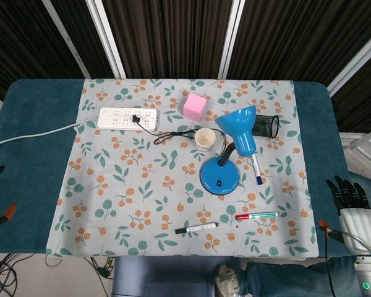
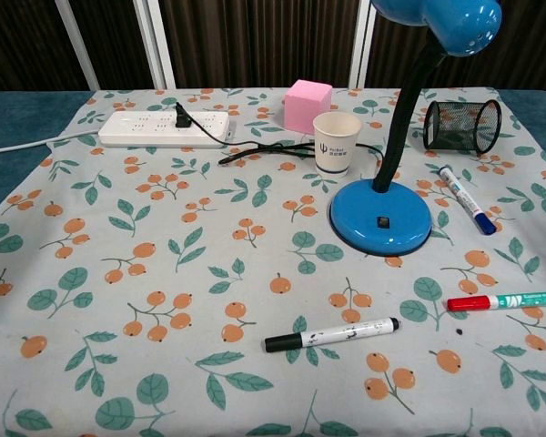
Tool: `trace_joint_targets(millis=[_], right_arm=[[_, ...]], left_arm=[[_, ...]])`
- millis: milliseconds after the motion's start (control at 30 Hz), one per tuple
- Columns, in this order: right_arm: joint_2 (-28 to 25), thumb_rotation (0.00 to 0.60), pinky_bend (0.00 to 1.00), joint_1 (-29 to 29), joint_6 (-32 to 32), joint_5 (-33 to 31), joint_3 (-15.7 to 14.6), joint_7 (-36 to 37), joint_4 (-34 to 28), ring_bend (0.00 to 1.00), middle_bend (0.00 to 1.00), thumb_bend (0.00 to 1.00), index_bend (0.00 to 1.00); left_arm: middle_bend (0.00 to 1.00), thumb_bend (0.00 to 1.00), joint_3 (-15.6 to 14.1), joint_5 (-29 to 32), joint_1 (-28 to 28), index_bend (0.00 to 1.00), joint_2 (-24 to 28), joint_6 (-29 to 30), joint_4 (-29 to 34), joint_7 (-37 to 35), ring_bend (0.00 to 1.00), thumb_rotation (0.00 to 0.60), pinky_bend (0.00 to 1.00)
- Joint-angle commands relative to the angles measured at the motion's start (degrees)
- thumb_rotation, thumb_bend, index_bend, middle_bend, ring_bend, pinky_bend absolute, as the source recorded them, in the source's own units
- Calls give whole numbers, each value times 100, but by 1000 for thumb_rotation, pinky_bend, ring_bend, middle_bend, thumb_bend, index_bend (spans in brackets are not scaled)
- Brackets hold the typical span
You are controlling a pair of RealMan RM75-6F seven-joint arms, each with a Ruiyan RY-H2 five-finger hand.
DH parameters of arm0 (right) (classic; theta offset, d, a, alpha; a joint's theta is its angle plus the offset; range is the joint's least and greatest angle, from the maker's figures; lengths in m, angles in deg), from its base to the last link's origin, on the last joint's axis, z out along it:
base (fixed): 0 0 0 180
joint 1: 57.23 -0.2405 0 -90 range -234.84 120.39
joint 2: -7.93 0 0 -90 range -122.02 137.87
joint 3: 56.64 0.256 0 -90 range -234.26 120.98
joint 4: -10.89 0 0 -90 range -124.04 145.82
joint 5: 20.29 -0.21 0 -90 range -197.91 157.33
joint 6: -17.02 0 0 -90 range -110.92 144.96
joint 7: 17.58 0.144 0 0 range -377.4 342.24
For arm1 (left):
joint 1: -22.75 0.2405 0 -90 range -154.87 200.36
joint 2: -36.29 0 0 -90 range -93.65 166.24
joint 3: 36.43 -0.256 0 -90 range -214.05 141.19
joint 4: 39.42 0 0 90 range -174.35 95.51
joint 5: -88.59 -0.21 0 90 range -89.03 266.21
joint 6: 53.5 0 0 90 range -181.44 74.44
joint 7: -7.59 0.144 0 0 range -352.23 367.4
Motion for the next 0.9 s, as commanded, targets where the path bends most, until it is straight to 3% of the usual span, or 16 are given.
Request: trace_joint_targets(millis=[33,200,300,367,533,733,900], right_arm=[[-15,600,17,-5,19,31,-24,32,-27,20,16,266,0],[-39,600,88,-58,122,191,-113,115,-51,94,41,266,1],[-60,600,188,-158,309,296,-181,378,-3,234,144,339,13],[-70,600,253,-267,497,301,-185,507,39,339,233,467,27],[12,600,372,-728,1123,355,-106,578,218,532,414,525,34],[173,600,480,-1177,1719,310,-8,491,4,655,567,664,34],[295,600,549,-1565,2403,68,39,129,-373,699,632,708,34]], left_arm=[[56,279,5,-2,3,80,-2,14,-2,5,0,600,83],[56,279,19,24,14,80,8,28,-7,-32,0,600,83],[56,279,35,70,14,80,19,14,-13,-41,0,600,83],[56,279,41,89,10,80,17,3,-19,-40,0,600,81],[56,280,56,99,9,80,1,17,-18,-22,0,600,70],[56,279,77,152,19,77,-18,33,-25,7,0,600,69],[56,279,77,171,3,75,-14,-12,-27,5,0,600,70]])
